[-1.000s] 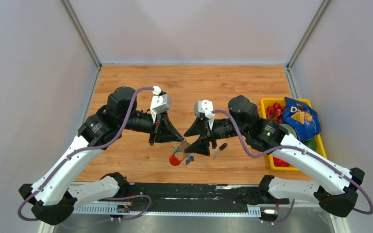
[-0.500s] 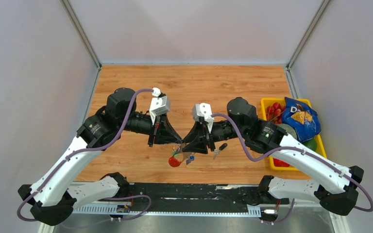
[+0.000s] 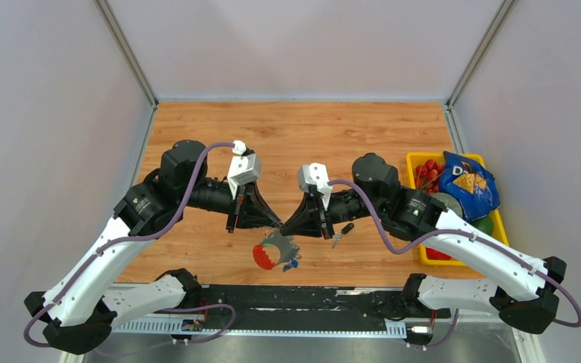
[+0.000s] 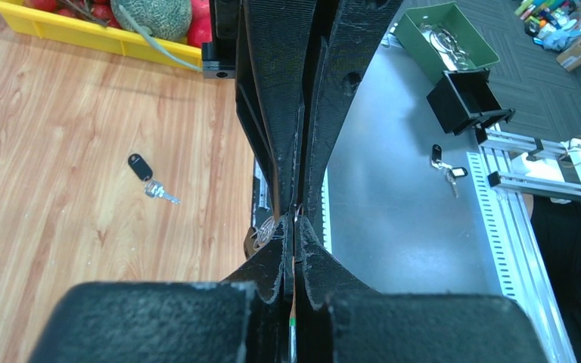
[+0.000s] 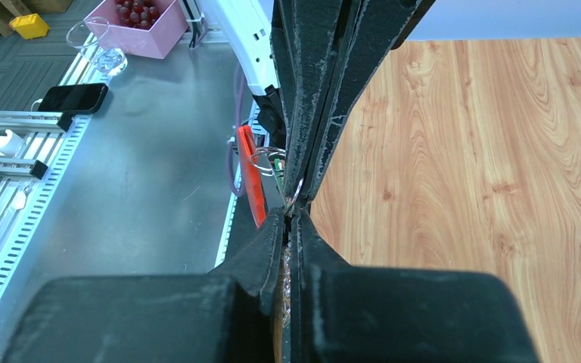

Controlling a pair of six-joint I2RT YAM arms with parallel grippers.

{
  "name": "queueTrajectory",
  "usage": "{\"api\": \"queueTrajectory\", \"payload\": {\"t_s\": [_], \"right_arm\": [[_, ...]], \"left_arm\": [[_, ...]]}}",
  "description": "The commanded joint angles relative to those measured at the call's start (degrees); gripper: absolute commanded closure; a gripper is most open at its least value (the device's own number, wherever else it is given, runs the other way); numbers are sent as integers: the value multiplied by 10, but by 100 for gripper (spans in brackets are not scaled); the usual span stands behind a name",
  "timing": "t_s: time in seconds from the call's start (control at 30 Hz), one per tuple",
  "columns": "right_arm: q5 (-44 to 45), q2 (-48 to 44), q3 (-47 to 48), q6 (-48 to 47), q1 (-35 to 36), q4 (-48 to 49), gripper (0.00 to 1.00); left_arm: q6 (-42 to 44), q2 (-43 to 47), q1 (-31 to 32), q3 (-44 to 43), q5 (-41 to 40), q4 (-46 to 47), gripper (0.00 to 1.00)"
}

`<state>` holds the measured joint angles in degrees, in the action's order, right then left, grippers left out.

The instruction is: Put the keys on the keyring

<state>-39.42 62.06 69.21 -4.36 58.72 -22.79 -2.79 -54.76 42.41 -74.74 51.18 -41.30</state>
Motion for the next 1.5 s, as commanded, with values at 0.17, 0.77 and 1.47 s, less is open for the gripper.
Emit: {"api": "queueTrajectory", "payload": {"t_s": [0.17, 0.77, 1.47], "right_arm": [[7, -9, 26, 8, 21, 39, 100], [15, -70, 5, 5, 24, 41, 100], [-36, -49, 14, 3, 35, 40, 100]], "left_arm": [[9, 10, 4, 8, 6, 27, 93], [8, 37, 4, 10, 25, 36, 32], [-25, 48, 4, 31, 40, 122, 44]]}}
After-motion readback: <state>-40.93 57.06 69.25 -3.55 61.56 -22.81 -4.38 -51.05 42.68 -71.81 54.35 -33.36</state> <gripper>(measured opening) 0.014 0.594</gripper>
